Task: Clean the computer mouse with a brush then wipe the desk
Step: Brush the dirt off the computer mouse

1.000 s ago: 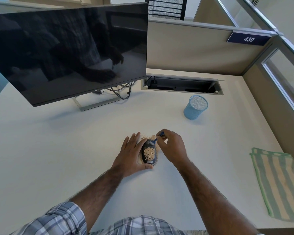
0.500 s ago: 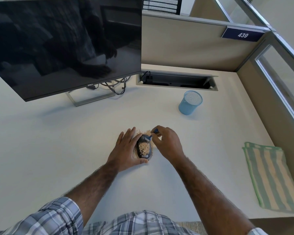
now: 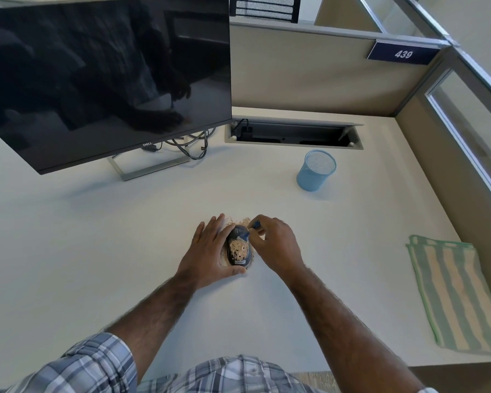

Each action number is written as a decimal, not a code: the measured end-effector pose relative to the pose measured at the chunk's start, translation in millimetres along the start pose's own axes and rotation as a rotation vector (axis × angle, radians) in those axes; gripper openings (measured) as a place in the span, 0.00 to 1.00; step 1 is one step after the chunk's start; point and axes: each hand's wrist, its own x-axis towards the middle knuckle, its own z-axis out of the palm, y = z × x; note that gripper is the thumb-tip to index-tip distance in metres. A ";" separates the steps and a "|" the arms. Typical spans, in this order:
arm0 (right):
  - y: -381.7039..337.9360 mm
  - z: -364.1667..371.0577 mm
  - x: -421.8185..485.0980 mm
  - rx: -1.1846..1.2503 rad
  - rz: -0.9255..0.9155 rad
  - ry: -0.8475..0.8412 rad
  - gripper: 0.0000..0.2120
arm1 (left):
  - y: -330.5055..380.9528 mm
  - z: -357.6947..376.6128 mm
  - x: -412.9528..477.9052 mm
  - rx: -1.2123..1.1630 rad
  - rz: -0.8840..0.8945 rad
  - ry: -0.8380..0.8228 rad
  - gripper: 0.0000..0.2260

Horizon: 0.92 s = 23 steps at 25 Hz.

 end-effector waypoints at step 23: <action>5.3 -4.3 -10.1 0.033 -0.050 0.035 0.05 | -1.3 1.1 -0.7 0.010 -0.009 -0.004 0.53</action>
